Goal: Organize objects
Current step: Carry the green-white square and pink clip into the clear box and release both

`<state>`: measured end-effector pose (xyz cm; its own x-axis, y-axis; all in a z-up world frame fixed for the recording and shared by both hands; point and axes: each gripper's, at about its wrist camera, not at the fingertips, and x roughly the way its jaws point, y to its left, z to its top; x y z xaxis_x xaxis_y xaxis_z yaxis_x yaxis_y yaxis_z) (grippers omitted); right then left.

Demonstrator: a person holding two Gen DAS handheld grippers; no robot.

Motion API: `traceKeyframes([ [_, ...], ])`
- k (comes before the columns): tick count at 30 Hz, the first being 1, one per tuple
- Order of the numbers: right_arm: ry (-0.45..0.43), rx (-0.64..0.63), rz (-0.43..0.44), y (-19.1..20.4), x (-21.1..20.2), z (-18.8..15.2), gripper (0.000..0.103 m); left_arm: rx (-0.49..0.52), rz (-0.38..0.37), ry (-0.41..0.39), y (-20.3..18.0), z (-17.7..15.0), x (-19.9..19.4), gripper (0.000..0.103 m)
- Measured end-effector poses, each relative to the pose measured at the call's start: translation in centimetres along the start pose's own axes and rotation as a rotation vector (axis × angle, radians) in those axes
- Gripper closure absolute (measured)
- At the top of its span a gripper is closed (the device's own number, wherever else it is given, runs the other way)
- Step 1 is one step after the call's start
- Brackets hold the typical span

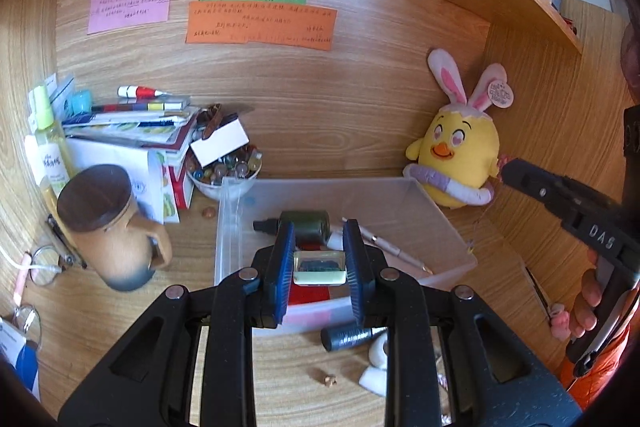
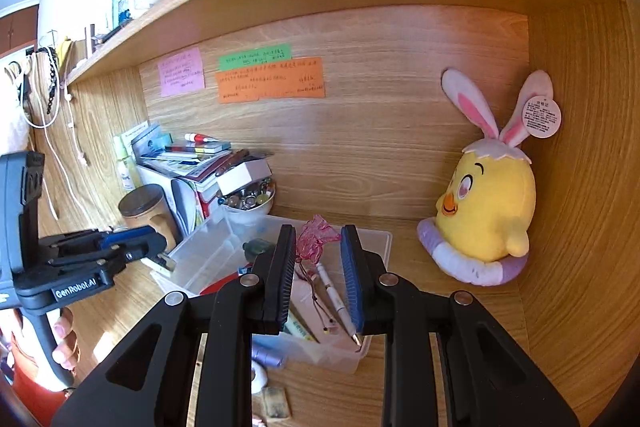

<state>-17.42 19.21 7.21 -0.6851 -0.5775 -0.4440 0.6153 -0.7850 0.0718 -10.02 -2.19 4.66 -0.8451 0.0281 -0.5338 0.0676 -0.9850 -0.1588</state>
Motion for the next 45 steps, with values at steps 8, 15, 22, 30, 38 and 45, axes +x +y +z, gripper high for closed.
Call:
traceKeyframes([
  [8,0.07,0.015,0.004,-0.6,3.1,-1.0,0.082,-0.013,0.014,0.056,0.8,0.2,3.7,0.079],
  [15,0.161,0.017,0.026,-0.6,5.7,-3.1,0.082,-0.032,0.024,0.124,1.5,-0.8,6.7,0.079],
  [22,0.247,0.007,0.038,-0.3,8.2,-4.8,0.082,-0.025,0.029,0.169,1.3,-1.7,8.3,0.079],
  [30,0.314,-0.003,0.05,-0.1,10.2,-6.0,0.081,-0.019,0.023,0.174,1.1,-1.9,8.6,0.079],
  [38,0.317,-0.02,0.037,0.3,10.3,-5.9,0.08,-0.021,0.019,0.191,0.8,-2.2,8.6,0.078],
  [45,0.283,-0.025,0.017,0.5,9.2,-5.5,0.052,-0.067,0.028,0.171,1.7,-2.2,7.7,0.064],
])
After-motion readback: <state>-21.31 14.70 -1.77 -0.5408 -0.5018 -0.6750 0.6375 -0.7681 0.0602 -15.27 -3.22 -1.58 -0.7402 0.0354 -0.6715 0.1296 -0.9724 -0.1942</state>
